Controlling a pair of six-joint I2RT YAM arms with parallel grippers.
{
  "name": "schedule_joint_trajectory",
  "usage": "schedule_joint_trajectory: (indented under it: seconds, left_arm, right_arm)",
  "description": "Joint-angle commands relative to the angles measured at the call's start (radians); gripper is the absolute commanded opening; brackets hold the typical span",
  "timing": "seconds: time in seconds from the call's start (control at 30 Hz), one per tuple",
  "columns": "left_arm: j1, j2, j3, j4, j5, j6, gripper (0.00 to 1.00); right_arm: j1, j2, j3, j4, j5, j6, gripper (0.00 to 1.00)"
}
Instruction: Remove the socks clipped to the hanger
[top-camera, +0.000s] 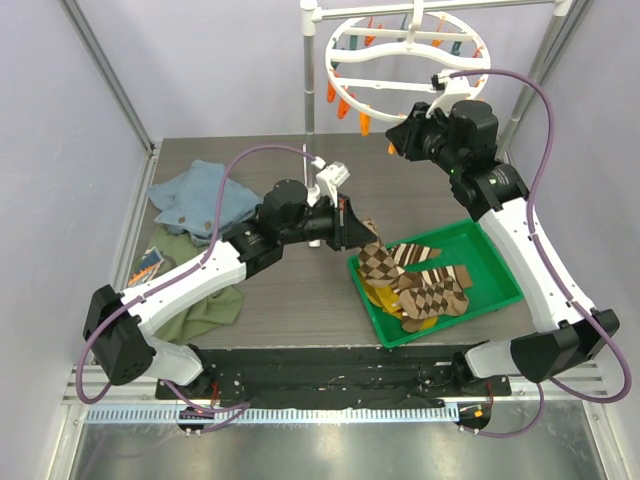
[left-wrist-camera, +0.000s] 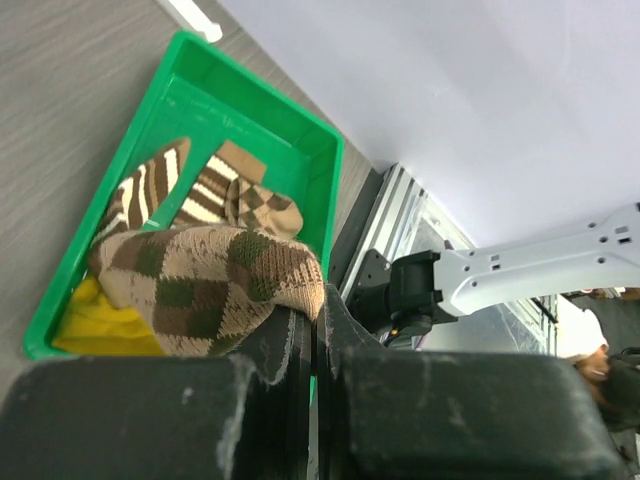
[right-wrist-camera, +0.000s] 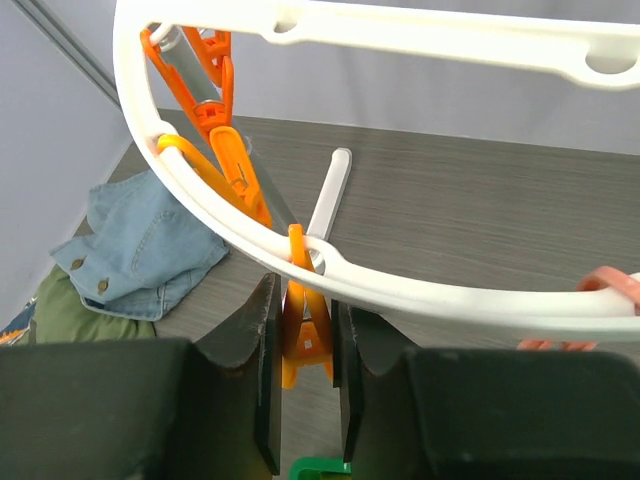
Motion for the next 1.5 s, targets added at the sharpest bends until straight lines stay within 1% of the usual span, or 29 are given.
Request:
schedule_joint_trajectory:
  seconds: [0.0, 0.03, 0.07, 0.13, 0.17, 0.23, 0.27, 0.37, 0.43, 0.47, 0.63, 0.73, 0.77, 0.8, 0.87, 0.9, 0.97, 1.0, 1.07, 1.1, 1.13, 1.17, 1.2, 1.27, 1.3, 1.33, 1.37, 1.43, 1.47]
  left_arm:
    - [0.003, -0.002, -0.007, 0.054, -0.017, -0.007, 0.00]
    - [0.003, -0.005, -0.011, 0.053, -0.018, -0.009, 0.00]
    - [0.003, -0.007, -0.010, 0.051, -0.018, -0.009, 0.00]
    - [0.000, -0.008, -0.007, 0.053, -0.026, -0.010, 0.00]
    - [-0.001, -0.007, -0.005, 0.048, -0.029, -0.010, 0.00]
    - [-0.012, -0.008, 0.007, 0.042, -0.043, -0.007, 0.00]
    - [-0.018, -0.007, 0.010, 0.039, -0.049, -0.004, 0.00]
    - [-0.038, 0.007, 0.028, 0.024, -0.075, -0.003, 0.00]
    - [-0.059, 0.030, 0.056, 0.005, -0.083, 0.002, 0.00]
    - [-0.070, 0.036, 0.065, 0.004, -0.107, 0.008, 0.00]
    - [-0.150, 0.104, 0.128, -0.021, -0.193, 0.031, 0.00]
    - [-0.184, 0.185, 0.174, -0.021, -0.230, 0.028, 0.00]
    - [-0.200, 0.225, 0.188, -0.022, -0.238, 0.028, 0.00]
    - [-0.205, 0.252, 0.217, -0.021, -0.244, 0.028, 0.00]
    - [-0.225, 0.298, 0.248, -0.010, -0.251, 0.022, 0.00]
    - [-0.234, 0.353, 0.284, -0.004, -0.264, 0.022, 0.00]
    - [-0.251, 0.415, 0.326, -0.003, -0.270, 0.016, 0.00]
    - [-0.257, 0.473, 0.365, -0.002, -0.270, 0.010, 0.00]
    - [-0.271, 0.536, 0.419, -0.003, -0.273, 0.000, 0.02]
    - [-0.276, 0.565, 0.438, 0.022, -0.274, -0.001, 0.06]
    - [-0.277, 0.629, 0.456, 0.022, -0.268, -0.006, 0.10]
    - [-0.277, 0.659, 0.491, 0.025, -0.264, -0.010, 0.13]
    - [-0.277, 0.688, 0.508, 0.019, -0.258, -0.012, 0.20]
    - [-0.277, 0.730, 0.545, 0.004, -0.261, -0.010, 0.29]
    - [-0.277, 0.728, 0.550, -0.018, -0.265, -0.004, 0.37]
    - [-0.277, 0.707, 0.547, -0.019, -0.279, -0.003, 0.42]
    - [-0.276, 0.693, 0.533, -0.015, -0.309, -0.003, 0.56]
    - [-0.276, 0.658, 0.519, -0.003, -0.316, 0.008, 0.67]
    - [-0.276, 0.630, 0.519, -0.002, -0.316, 0.014, 0.75]
  right_arm:
    - [0.005, -0.058, 0.006, 0.059, 0.026, 0.013, 0.04]
    - [0.005, -0.063, 0.002, 0.058, 0.026, 0.022, 0.09]
    - [0.006, -0.069, -0.004, 0.055, 0.026, 0.027, 0.22]
    - [0.006, -0.084, -0.010, 0.047, 0.019, 0.039, 0.33]
    - [0.005, -0.092, -0.016, 0.043, 0.014, 0.050, 0.43]
    - [0.003, -0.115, -0.019, 0.021, 0.009, 0.052, 0.56]
    - [0.005, -0.124, -0.027, 0.013, 0.012, 0.041, 0.67]
    - [0.003, -0.169, -0.036, -0.046, 0.045, 0.044, 0.81]
    - [0.005, -0.204, -0.059, -0.072, 0.034, 0.056, 0.89]
    - [0.005, -0.245, -0.085, -0.080, 0.029, 0.061, 0.99]
    - [0.005, -0.379, -0.166, -0.152, 0.032, 0.092, 1.00]
    - [0.005, -0.486, -0.247, -0.169, 0.059, 0.102, 1.00]
    - [0.005, -0.509, -0.281, -0.172, 0.104, 0.108, 1.00]
    - [0.005, -0.557, -0.295, -0.177, 0.124, 0.122, 1.00]
    - [0.003, -0.595, -0.318, -0.201, 0.170, 0.166, 1.00]
    - [0.005, -0.621, -0.320, -0.213, 0.213, 0.182, 1.00]
    - [0.005, -0.641, -0.320, -0.241, 0.232, 0.193, 1.00]
    - [0.005, -0.649, -0.318, -0.252, 0.253, 0.194, 1.00]
    - [0.005, -0.674, -0.309, -0.284, 0.276, 0.217, 1.00]
    - [0.005, -0.681, -0.309, -0.290, 0.278, 0.220, 1.00]
    - [0.005, -0.701, -0.315, -0.293, 0.266, 0.219, 1.00]
    - [0.003, -0.710, -0.317, -0.301, 0.260, 0.219, 1.00]
    - [0.003, -0.720, -0.318, -0.303, 0.264, 0.217, 1.00]
    - [0.005, -0.746, -0.323, -0.307, 0.295, 0.217, 1.00]
    - [0.005, -0.753, -0.326, -0.309, 0.301, 0.213, 1.00]
    - [0.005, -0.759, -0.329, -0.306, 0.304, 0.207, 1.00]
    - [0.005, -0.764, -0.327, -0.310, 0.304, 0.200, 1.00]
    - [0.005, -0.766, -0.324, -0.316, 0.306, 0.196, 1.00]
    - [0.003, -0.766, -0.323, -0.319, 0.302, 0.196, 1.00]
